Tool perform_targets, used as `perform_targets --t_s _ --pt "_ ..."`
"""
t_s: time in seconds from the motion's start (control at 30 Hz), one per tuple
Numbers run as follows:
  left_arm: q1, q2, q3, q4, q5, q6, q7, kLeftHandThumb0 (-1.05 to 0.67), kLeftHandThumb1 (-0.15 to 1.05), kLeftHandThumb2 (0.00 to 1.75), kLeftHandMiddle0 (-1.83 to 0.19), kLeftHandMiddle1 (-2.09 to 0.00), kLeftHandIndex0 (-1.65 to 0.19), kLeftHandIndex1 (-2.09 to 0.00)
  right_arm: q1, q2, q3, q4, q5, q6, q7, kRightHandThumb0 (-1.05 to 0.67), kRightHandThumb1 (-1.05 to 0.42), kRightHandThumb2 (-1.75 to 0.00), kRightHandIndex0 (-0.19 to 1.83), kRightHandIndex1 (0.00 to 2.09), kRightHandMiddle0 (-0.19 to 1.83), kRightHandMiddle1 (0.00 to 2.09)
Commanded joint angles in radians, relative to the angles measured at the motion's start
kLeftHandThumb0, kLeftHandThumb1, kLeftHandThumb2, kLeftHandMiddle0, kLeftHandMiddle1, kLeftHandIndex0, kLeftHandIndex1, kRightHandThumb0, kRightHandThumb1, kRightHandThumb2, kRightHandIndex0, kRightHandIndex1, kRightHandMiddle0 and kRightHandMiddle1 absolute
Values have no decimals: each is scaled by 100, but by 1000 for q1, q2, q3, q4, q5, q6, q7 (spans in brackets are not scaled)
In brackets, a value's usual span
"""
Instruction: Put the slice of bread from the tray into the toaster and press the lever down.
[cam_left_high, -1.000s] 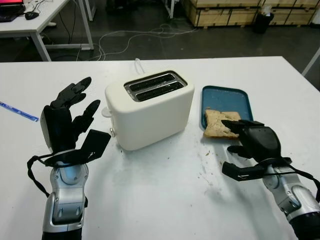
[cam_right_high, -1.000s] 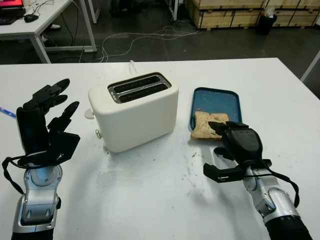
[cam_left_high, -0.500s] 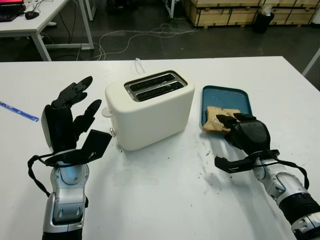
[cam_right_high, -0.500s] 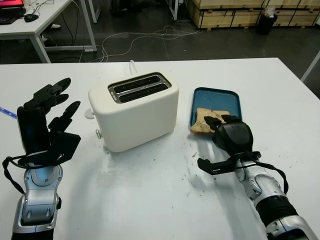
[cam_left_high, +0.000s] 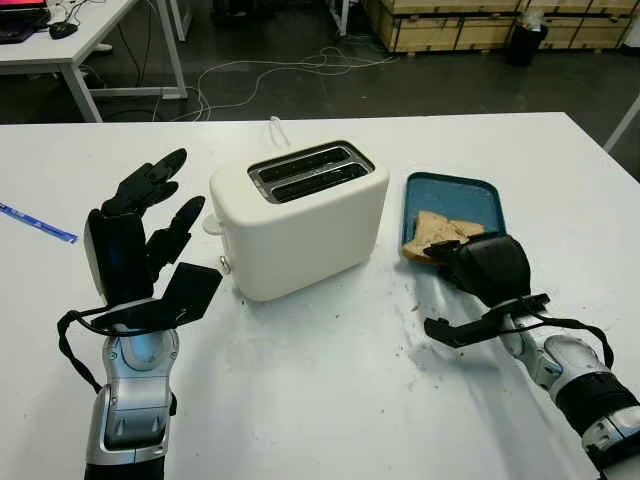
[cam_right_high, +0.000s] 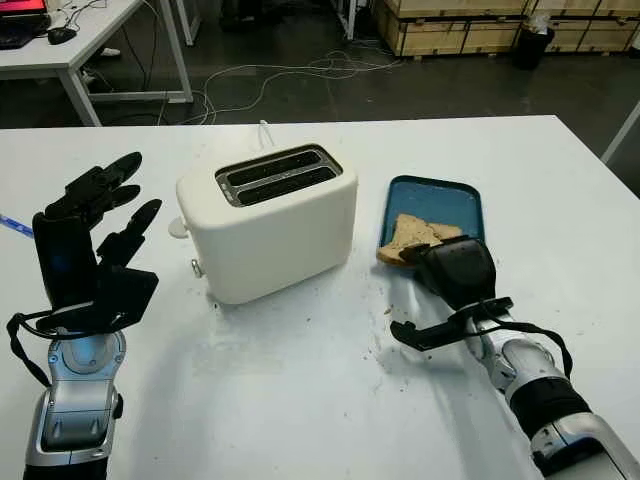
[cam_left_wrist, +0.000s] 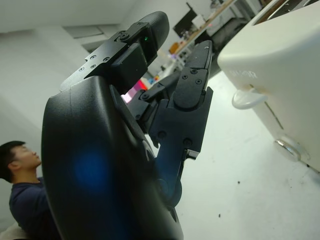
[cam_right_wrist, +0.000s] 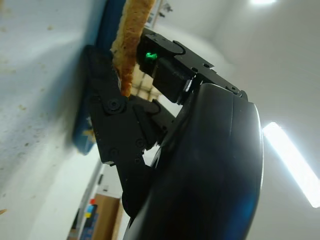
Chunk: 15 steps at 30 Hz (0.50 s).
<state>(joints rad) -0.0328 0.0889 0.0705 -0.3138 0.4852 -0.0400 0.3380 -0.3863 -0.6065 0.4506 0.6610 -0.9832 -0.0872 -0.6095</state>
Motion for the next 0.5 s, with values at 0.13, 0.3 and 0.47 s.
perform_targets --t_s 0.13,0.3,0.47 --pt "-2 1 0 9 7 -12 12 -31 90 0 -79 -49 -88 -3 6 -11 12 8 -16 -1 -46 -51 -92 -14 104 174 82 161" --pt "-1 -1 -2 9 7 -12 12 -30 90 0 -78 -49 -88 -3 5 -9 -10 9 20 -57 -83 -46 -92 -7 104 175 82 164" --pt "-2 -2 -1 12 4 -15 14 -29 90 0 -78 -50 -88 -3 13 -3 -79 -28 143 -134 -2 -43 -92 -6 104 175 83 161"
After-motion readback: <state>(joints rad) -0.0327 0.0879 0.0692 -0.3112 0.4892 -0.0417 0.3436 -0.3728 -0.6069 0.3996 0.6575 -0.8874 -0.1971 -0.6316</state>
